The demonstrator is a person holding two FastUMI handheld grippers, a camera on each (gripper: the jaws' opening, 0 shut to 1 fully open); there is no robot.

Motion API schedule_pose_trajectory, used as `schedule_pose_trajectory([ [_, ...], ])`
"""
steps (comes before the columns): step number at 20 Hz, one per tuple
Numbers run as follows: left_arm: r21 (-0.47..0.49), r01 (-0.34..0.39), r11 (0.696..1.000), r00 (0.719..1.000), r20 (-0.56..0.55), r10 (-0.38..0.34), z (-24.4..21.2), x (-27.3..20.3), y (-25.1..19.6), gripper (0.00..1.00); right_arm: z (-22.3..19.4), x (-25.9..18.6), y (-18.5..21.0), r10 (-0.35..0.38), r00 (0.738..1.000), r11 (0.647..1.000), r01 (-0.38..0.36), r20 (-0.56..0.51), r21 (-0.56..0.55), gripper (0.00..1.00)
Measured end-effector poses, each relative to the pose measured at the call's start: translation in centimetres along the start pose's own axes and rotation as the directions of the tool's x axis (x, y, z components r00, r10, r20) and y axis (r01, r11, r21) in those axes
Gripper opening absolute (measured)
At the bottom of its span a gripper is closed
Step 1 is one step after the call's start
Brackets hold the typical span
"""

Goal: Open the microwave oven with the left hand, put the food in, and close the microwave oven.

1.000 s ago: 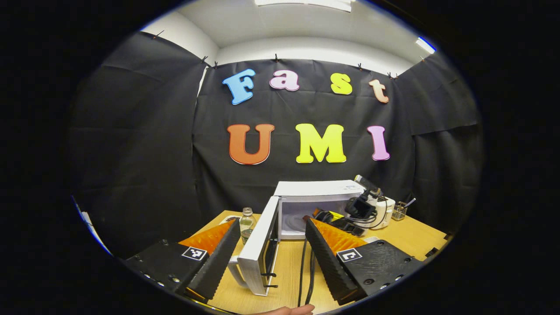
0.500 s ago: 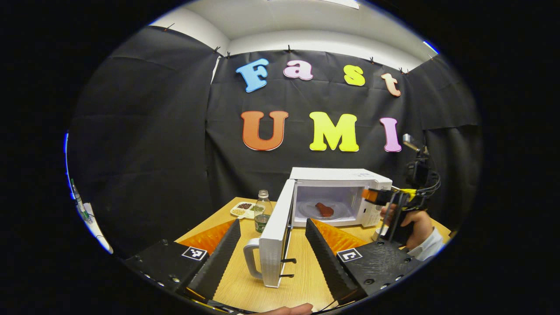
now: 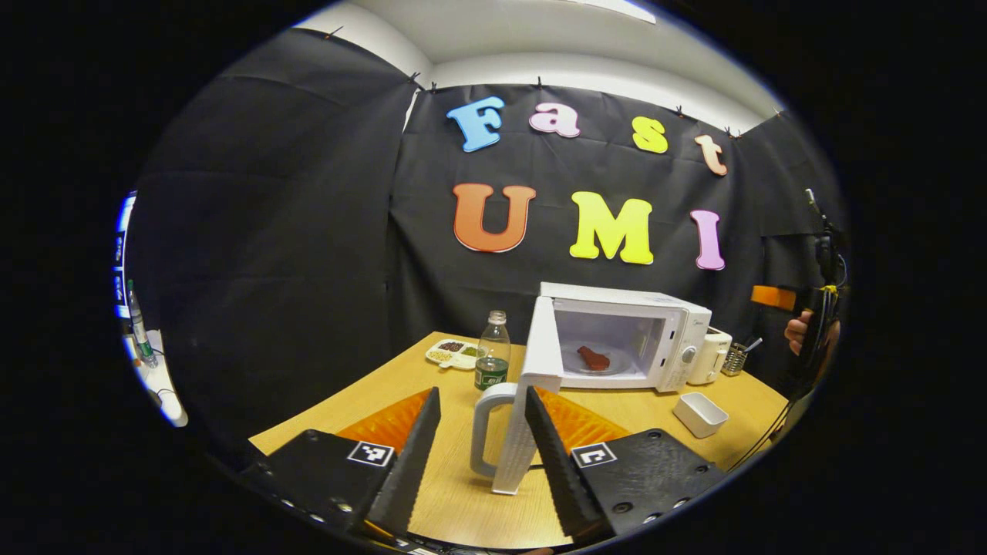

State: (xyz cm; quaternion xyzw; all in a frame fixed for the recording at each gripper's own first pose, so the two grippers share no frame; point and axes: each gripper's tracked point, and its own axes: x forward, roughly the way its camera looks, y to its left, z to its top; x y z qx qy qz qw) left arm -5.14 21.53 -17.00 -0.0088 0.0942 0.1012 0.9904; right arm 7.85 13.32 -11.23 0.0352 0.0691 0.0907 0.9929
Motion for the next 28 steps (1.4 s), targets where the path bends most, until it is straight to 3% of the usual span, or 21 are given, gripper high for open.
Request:
schedule_pose_trajectory([
  [1, 0.006, -0.015, 1.000, 1.000, -0.007, 0.015, -0.5, 0.3, 0.6, 0.65, 0.3, -0.9, -0.6, -0.005, 1.000, 1.000, 0.005, 0.007, -0.010, 0.98],
  [3, 0.017, -0.029, 0.999, 1.000, -0.010, 0.029, -1.0, 0.5, 1.5, 0.24, 1.1, -2.4, -1.2, 0.009, 0.999, 0.999, -0.008, 0.031, -0.032, 0.98],
  [5, 0.012, -0.043, 0.999, 0.999, 0.002, 0.043, -1.1, 1.0, 2.2, 0.08, 1.0, -3.4, -1.8, 0.013, 0.999, 0.999, -0.012, 0.039, -0.047, 0.98],
  [7, 0.013, -0.046, 0.999, 0.999, 0.005, 0.046, -1.2, 1.4, 2.5, 0.00, 1.2, -4.2, -2.4, 0.015, 0.999, 0.998, -0.012, 0.044, -0.058, 0.98],
  [16, 0.036, -0.084, 0.996, 0.996, -0.009, 0.084, -2.9, 4.9, 4.0, 0.00, 0.6, -5.6, -3.1, 0.043, 0.997, 0.998, -0.040, 0.058, -0.047, 0.99],
  [28, 0.020, -0.012, 1.000, 0.999, -0.035, 0.013, -4.7, 9.2, 2.1, 0.00, -1.9, -4.5, -5.1, 0.030, 0.999, 0.999, -0.030, 0.011, -0.012, 0.99],
])
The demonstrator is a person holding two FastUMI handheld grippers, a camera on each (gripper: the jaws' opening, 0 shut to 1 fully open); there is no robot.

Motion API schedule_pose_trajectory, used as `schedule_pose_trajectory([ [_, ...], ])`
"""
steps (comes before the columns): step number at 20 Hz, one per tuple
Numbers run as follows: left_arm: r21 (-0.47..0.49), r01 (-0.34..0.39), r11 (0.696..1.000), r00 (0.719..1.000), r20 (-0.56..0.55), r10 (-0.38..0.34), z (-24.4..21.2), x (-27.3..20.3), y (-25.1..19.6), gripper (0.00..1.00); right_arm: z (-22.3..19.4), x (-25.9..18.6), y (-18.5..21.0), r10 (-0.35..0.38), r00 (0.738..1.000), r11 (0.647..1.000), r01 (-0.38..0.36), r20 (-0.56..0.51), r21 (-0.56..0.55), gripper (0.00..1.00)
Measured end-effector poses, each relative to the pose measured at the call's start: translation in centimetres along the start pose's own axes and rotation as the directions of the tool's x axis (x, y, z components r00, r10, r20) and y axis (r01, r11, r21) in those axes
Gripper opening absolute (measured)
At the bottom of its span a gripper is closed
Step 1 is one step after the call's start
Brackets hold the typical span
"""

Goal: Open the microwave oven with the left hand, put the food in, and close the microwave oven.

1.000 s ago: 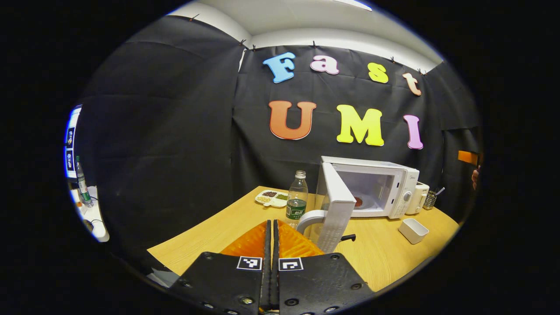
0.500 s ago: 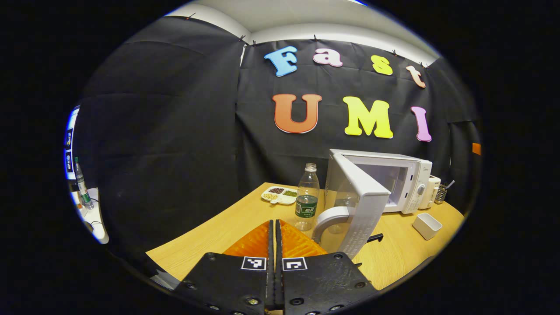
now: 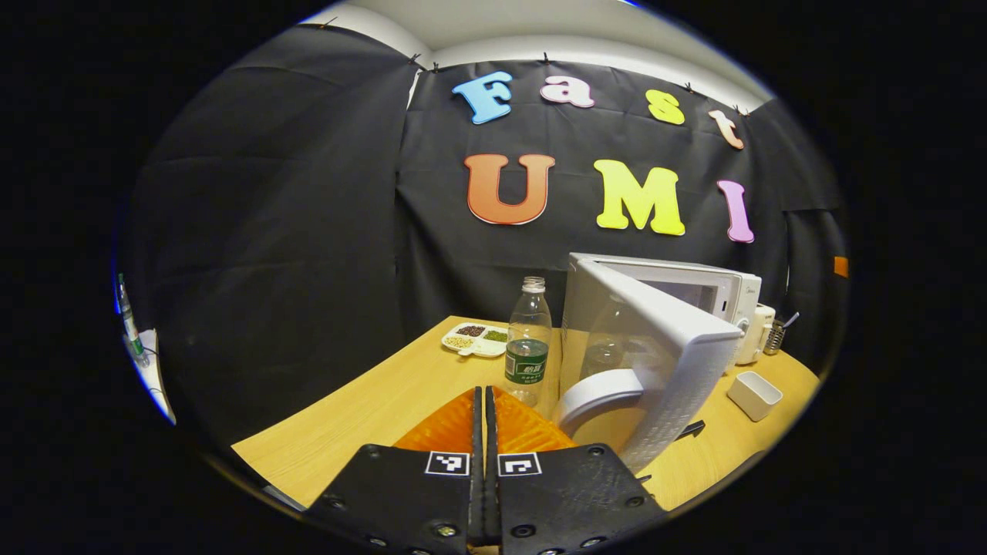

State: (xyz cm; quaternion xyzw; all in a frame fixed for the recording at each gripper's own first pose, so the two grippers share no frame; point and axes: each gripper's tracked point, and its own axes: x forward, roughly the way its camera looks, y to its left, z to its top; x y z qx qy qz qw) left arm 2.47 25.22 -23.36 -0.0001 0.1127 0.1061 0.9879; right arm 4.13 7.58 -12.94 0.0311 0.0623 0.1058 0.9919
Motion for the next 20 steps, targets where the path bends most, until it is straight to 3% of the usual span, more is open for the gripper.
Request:
schedule_pose_trajectory([
  [2, -0.010, 0.025, 1.000, 1.000, -0.005, -0.025, -0.3, -0.1, -1.1, 0.00, -0.1, -0.1, 0.0, 0.005, 1.000, 1.000, -0.005, 0.001, 0.001, 0.98],
  [3, -0.003, 0.034, 0.999, 0.999, -0.008, -0.034, -0.5, -0.2, -1.6, 0.10, -0.1, -0.2, 0.0, 0.010, 1.000, 1.000, -0.010, 0.000, 0.002, 0.98],
  [4, -0.003, 0.047, 0.999, 0.999, -0.006, -0.047, -0.4, -0.3, -2.1, 0.00, -0.1, -0.2, 0.0, 0.013, 1.000, 1.000, -0.013, 0.000, 0.004, 0.98],
  [15, 0.019, 0.219, 0.976, 0.975, -0.027, -0.219, -1.5, 0.0, -10.3, 0.00, -0.9, -0.3, -1.0, 0.024, 1.000, 0.999, -0.024, -0.009, 0.023, 0.99],
  [20, 0.016, 0.297, 0.955, 0.954, -0.048, -0.296, -2.2, 1.1, -14.7, 0.00, -0.9, 0.0, -1.2, 0.065, 0.998, 0.997, -0.065, 0.006, 0.033, 0.99],
])
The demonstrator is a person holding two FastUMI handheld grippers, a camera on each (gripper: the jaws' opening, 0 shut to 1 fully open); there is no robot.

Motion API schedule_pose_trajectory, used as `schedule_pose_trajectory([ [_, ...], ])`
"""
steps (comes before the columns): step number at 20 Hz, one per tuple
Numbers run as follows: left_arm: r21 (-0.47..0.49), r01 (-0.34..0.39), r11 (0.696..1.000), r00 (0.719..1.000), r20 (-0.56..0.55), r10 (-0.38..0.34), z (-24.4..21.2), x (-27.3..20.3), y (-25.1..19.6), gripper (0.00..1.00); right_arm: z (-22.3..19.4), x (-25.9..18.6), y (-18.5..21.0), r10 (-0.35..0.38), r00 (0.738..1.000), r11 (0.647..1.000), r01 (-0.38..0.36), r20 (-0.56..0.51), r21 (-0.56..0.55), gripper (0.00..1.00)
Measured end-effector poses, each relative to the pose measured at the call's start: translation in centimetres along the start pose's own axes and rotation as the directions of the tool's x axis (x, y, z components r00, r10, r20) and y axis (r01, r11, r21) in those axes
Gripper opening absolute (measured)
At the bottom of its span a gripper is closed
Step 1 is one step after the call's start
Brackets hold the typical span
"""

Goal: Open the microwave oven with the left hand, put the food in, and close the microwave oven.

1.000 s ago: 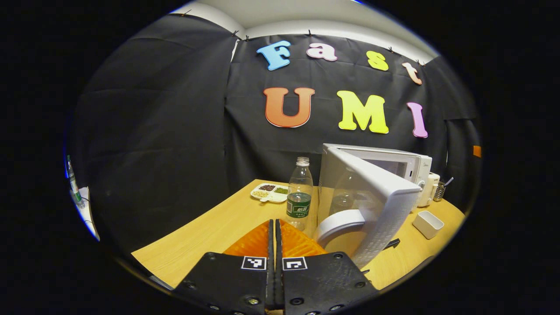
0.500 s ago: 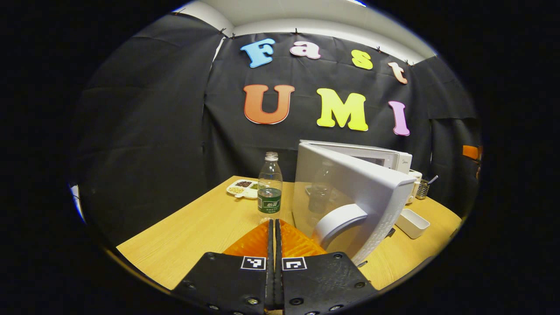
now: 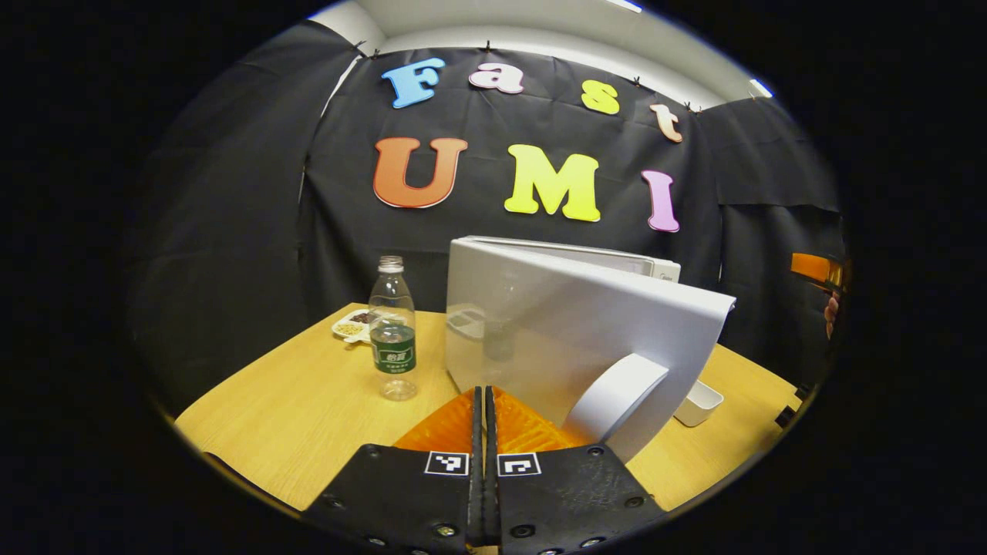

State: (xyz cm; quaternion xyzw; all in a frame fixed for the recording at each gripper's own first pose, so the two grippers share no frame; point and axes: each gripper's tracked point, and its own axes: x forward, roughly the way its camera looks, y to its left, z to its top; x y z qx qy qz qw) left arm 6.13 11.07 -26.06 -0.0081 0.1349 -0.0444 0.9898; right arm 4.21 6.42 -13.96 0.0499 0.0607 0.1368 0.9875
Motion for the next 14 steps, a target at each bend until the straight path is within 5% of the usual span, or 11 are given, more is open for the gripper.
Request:
schedule_pose_trajectory([
  [1, 0.005, 0.020, 1.000, 1.000, 0.003, -0.020, 0.1, 0.5, -0.8, 0.10, 0.1, 0.1, -0.1, 0.009, 1.000, 1.000, -0.009, 0.005, -0.002, 0.99],
  [2, 0.015, 0.037, 0.999, 0.999, 0.004, -0.037, 0.1, 1.2, -1.6, 0.00, 0.1, 0.1, -0.2, 0.015, 1.000, 1.000, -0.015, 0.011, -0.003, 0.99],
  [14, 0.044, 0.159, 0.986, 0.987, -0.021, -0.158, 1.0, 6.8, -9.6, 0.00, -1.6, 3.2, -4.1, 0.005, 1.000, 1.000, -0.005, -0.019, 0.031, 0.99],
])
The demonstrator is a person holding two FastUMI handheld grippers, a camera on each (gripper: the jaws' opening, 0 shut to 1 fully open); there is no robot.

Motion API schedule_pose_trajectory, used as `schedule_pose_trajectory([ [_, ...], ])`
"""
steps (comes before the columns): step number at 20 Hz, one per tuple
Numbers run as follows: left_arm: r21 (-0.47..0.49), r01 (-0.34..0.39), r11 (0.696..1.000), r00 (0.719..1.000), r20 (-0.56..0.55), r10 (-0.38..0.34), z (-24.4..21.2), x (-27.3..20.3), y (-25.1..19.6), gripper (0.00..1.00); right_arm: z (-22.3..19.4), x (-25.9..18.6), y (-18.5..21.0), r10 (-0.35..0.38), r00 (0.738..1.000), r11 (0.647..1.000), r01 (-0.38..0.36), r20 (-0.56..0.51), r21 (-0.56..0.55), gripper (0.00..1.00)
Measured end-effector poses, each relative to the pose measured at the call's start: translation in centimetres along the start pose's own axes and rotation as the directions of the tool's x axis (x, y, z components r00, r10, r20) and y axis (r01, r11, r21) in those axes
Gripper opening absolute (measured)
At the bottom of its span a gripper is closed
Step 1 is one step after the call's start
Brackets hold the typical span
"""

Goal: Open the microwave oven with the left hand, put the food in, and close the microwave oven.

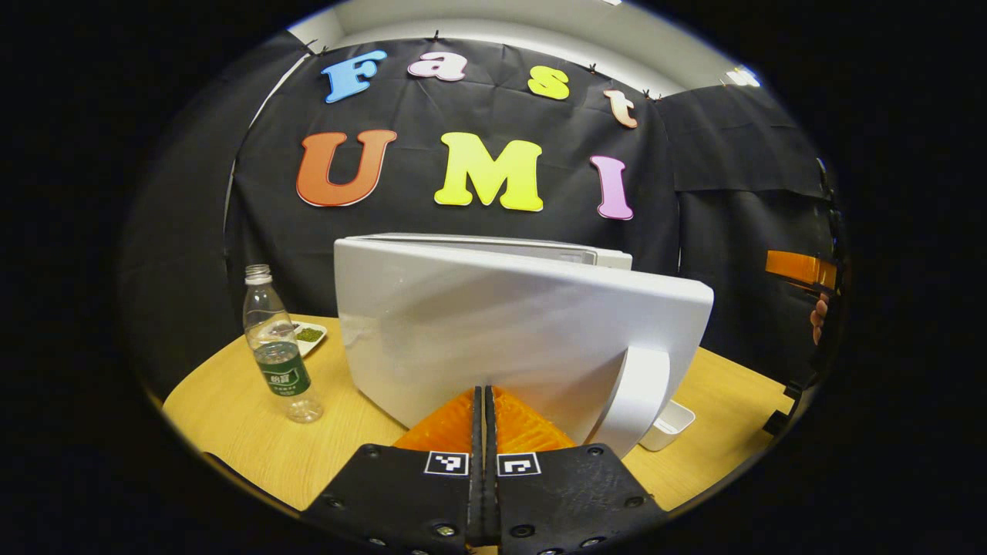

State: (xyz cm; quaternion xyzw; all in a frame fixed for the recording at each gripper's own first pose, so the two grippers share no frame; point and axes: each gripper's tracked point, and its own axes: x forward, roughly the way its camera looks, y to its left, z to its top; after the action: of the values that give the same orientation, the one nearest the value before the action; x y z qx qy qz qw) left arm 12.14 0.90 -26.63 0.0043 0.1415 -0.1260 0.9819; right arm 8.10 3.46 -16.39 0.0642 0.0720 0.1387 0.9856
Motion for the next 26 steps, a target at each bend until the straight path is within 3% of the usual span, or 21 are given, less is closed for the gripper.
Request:
schedule_pose_trajectory([
  [11, 0.006, 0.019, 1.000, 1.000, 0.019, -0.019, 3.0, 7.6, -5.4, 0.00, -0.4, 1.7, -3.9, -0.016, 1.000, 1.000, 0.016, -0.015, 0.015, 0.99],
  [16, 0.011, -0.008, 1.000, 1.000, 0.021, 0.008, 3.6, 10.8, -6.1, 0.00, -0.8, 2.1, -5.0, -0.010, 1.000, 1.000, 0.010, -0.008, 0.023, 0.99],
  [17, 0.002, -0.011, 1.000, 1.000, 0.020, 0.011, 3.7, 11.4, -6.1, 0.10, -0.9, 2.2, -5.2, -0.009, 1.000, 1.000, 0.009, -0.009, 0.027, 0.99],
  [18, -0.005, -0.017, 1.000, 1.000, 0.017, 0.017, 3.7, 12.0, -6.2, 0.11, -1.2, 2.4, -5.4, -0.007, 1.000, 0.999, 0.008, -0.011, 0.032, 0.99],
  [19, -0.007, -0.021, 1.000, 1.000, 0.014, 0.021, 3.7, 12.5, -6.2, 0.00, -1.3, 2.5, -5.6, -0.005, 1.000, 0.999, 0.005, -0.014, 0.036, 0.99],
  [26, -0.023, -0.058, 0.998, 0.998, 0.026, 0.059, 4.5, 15.8, -5.9, 0.00, -2.5, 3.3, -6.7, -0.002, 1.000, 0.999, 0.003, -0.028, 0.050, 0.99],
])
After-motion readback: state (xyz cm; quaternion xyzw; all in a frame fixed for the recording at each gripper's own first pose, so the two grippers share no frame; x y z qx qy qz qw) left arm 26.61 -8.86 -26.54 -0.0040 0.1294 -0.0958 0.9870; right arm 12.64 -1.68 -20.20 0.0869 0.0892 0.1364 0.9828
